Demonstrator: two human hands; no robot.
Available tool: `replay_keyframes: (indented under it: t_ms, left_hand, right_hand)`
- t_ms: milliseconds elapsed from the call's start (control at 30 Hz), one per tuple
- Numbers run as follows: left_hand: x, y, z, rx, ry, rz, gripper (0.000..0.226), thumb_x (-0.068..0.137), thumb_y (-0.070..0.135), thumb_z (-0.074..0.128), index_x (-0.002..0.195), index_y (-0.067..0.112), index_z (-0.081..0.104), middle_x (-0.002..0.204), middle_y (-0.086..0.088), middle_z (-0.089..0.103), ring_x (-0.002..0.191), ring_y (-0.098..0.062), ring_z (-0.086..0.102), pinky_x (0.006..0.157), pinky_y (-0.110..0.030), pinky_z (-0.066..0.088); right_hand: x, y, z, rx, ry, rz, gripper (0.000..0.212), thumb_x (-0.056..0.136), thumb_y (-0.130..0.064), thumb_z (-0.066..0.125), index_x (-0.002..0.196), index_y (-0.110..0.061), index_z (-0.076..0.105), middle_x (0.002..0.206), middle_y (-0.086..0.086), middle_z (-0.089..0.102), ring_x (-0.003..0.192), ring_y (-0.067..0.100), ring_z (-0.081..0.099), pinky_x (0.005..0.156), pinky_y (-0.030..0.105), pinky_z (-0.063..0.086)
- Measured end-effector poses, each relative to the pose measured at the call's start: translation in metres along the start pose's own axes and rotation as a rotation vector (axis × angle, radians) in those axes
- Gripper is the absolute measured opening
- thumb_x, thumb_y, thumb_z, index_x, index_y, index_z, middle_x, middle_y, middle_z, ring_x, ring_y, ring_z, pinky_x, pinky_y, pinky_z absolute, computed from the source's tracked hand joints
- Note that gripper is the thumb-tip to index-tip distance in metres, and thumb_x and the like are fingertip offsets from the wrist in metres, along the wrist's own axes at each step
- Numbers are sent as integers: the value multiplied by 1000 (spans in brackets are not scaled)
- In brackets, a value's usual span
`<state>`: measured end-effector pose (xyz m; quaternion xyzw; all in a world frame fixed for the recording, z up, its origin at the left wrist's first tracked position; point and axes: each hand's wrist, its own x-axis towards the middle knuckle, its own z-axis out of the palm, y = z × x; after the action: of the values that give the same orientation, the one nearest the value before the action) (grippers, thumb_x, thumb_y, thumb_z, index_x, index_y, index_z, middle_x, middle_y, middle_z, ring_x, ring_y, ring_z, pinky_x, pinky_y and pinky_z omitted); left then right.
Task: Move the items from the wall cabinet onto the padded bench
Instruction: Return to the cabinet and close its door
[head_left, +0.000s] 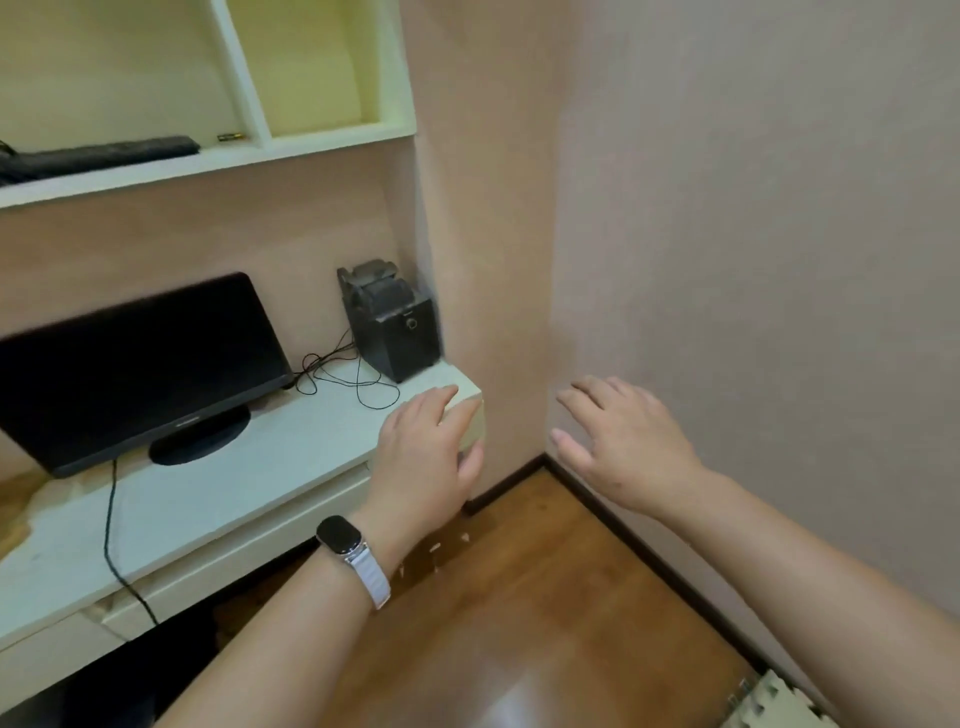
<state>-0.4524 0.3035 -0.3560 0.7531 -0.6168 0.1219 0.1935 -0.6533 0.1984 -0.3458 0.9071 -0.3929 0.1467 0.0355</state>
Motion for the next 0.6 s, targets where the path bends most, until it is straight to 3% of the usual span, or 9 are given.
replay_keyframes:
  t_ms: [433, 600]
  left_hand:
    - [129, -146, 17, 10, 61, 40, 46, 92, 41, 51, 136, 25, 52, 140, -1, 50, 132, -21, 41, 108, -41, 33]
    - [162, -170, 18, 47, 97, 43, 47, 92, 43, 49, 136, 25, 52, 140, 0, 51, 131, -19, 41, 108, -40, 32]
  right_hand:
    - [168, -58, 21, -45, 7, -23, 54, 97, -51, 36, 139, -19, 50, 142, 5, 51, 132, 25, 44, 108, 41, 35]
    - [219, -58, 20, -38, 60, -68, 64, 92, -56, 23, 135, -19, 53, 137, 7, 56, 126, 28, 49, 103, 42, 40]
